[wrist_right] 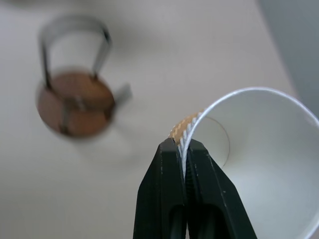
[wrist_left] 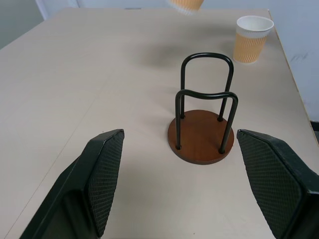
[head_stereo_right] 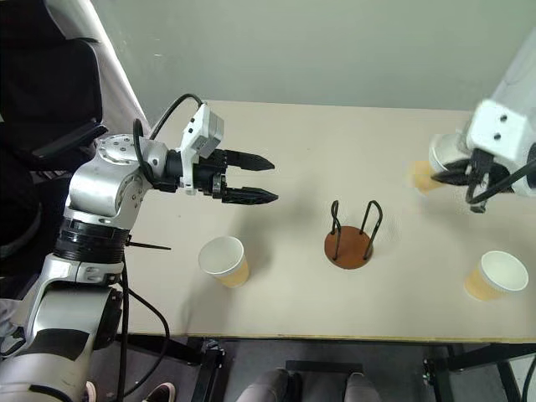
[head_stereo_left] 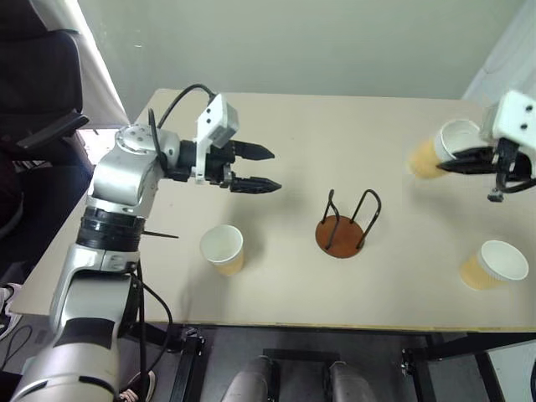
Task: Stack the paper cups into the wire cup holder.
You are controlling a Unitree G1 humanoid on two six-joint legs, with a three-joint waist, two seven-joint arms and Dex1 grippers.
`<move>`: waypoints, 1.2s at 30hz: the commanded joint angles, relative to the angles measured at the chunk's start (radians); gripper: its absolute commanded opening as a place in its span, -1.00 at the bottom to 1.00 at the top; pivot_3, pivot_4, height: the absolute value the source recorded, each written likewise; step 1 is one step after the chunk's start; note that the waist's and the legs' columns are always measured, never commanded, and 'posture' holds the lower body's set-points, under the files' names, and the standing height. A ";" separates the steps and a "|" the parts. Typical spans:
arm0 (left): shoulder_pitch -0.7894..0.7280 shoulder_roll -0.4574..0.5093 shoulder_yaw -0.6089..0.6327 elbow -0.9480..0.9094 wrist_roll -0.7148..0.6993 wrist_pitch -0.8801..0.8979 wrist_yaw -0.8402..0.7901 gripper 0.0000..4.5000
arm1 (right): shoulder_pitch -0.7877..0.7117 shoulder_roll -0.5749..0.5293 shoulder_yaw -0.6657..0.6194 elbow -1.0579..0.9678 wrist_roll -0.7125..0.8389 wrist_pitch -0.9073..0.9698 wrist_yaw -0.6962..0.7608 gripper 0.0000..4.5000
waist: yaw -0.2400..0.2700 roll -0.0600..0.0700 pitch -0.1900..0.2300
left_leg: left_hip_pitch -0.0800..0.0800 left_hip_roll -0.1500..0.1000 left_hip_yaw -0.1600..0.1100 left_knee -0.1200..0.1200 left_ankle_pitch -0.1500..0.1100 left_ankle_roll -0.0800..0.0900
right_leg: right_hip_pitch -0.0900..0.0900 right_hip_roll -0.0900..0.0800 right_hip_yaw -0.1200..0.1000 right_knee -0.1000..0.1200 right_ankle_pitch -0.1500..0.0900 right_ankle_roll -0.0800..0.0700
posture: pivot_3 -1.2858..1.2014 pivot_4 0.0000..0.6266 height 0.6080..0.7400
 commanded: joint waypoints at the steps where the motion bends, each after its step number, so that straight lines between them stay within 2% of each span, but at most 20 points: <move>1: -0.030 -0.002 0.007 0.005 0.003 -0.019 -0.006 0.73 | -0.075 0.029 -0.008 -0.129 0.102 0.108 -0.030 -0.99 | 0.000 0.000 0.000 | 0.000 0.000 -0.001 0.000 0.000 0.000 | 0.000 0.000 0.000 0.000 0.000 0.000 | 0.03 -0.52 1.00; 6: -0.041 -0.006 0.002 0.006 0.002 -0.020 -0.014 0.73 | -0.091 0.091 0.078 -0.218 0.144 0.145 -0.056 -0.99 | 0.001 0.000 0.000 | -0.001 0.000 -0.001 0.001 0.000 0.000 | 0.000 0.000 0.000 -0.001 -0.001 0.001 | 0.03 -0.52 1.00; 13: -0.027 0.001 0.008 -0.014 -0.002 -0.013 -0.007 0.73 | -0.053 0.098 0.154 -0.172 0.096 0.072 -0.056 -0.99 | 0.001 0.000 0.000 | -0.001 0.000 -0.001 0.001 0.000 0.000 | -0.001 0.000 0.000 0.000 -0.001 0.003 | 0.03 -0.52 1.00; 24: -0.010 0.009 0.013 -0.033 -0.006 -0.006 0.005 0.73 | 0.006 0.091 0.189 -0.126 0.052 -0.008 -0.038 -0.99 | 0.000 0.000 0.000 | -0.001 0.000 -0.001 0.001 0.000 0.000 | -0.001 0.000 0.000 0.000 -0.002 0.004 | 0.03 -0.52 1.00; 36: -0.008 -0.001 0.009 -0.031 -0.006 -0.008 0.010 0.73 | 0.038 0.115 0.204 -0.177 0.066 0.015 -0.031 -0.99 | 0.000 0.000 0.000 | -0.001 0.000 -0.001 0.001 0.000 0.000 | 0.000 0.000 0.000 0.000 -0.002 0.004 | 0.03 -0.52 1.00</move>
